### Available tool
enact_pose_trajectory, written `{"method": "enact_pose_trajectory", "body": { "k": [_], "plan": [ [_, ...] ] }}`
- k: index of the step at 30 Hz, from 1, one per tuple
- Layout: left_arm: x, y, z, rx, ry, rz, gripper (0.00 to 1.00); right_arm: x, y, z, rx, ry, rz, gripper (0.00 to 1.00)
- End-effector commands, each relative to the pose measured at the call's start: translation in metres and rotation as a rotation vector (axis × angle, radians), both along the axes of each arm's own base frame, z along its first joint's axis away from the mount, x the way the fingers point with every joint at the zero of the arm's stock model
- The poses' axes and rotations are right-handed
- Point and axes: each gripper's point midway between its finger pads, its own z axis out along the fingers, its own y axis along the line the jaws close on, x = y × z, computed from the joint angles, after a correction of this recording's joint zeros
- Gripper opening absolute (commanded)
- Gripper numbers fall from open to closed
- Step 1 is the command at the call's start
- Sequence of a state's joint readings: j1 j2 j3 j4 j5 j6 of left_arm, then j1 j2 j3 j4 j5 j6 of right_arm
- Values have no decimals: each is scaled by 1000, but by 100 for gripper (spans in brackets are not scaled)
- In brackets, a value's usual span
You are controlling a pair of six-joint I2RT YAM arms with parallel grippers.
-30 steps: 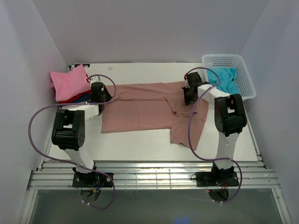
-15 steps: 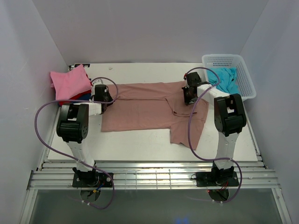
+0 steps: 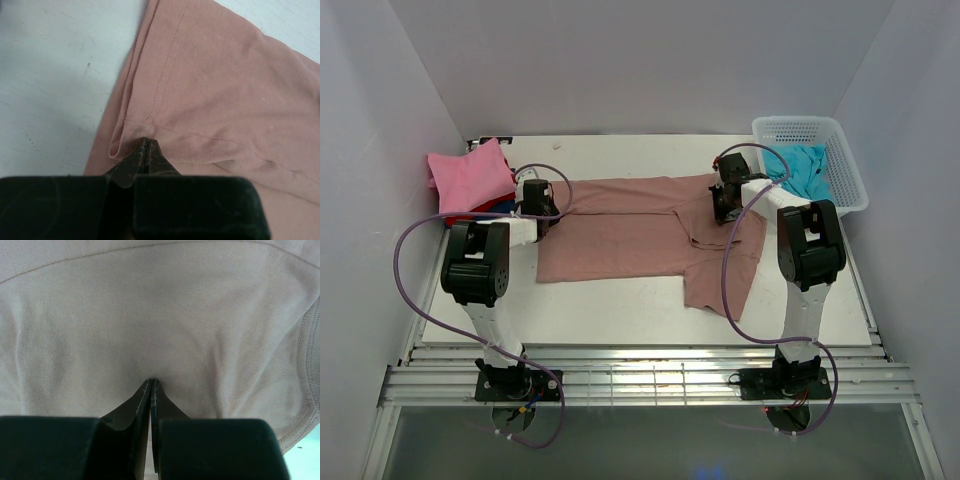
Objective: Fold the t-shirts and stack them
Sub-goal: Fold the flattened tshirt in 1/3 of the way
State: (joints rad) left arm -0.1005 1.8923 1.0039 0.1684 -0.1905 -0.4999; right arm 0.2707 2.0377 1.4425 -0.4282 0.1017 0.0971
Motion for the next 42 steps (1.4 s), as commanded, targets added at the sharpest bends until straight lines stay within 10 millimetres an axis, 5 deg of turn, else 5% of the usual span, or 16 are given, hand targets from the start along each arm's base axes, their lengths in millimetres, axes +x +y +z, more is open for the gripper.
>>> {"method": "enact_pose_trajectory", "body": {
  "k": [1,14,23,26,28,31,32,33,35,36,38,42],
  "plan": [
    [-2,18,8,52,16,46,0,-15,-12,-28,-62,91,-10,8],
    [-1,40,1,50,41,85,0,-15,-13,-28,-66,98,-9,8],
    [15,17,16,-38,-33,-16,0,-6,-6,-23,-35,57,11,8],
    [32,4,51,-61,-148,-73,0,13,7,6,27,-72,47,9],
    [43,-7,94,-48,-269,-114,5,25,12,45,59,-189,65,14],
    [46,-19,166,3,-431,-133,25,28,8,108,69,-389,63,18],
    [41,-16,177,40,-451,-115,28,22,5,116,61,-425,56,19],
    [35,-16,187,57,-469,-107,33,15,3,144,72,-484,51,20],
    [12,-22,212,56,-509,-90,57,0,-2,155,63,-486,25,21],
    [-6,-20,188,59,-427,-71,61,-10,-5,160,55,-480,0,21],
    [-32,-26,178,21,-369,-49,66,-39,-6,142,21,-365,1,24],
    [-96,-31,101,41,-104,-36,67,-93,-4,103,-98,-221,-11,36]
  ]
}}
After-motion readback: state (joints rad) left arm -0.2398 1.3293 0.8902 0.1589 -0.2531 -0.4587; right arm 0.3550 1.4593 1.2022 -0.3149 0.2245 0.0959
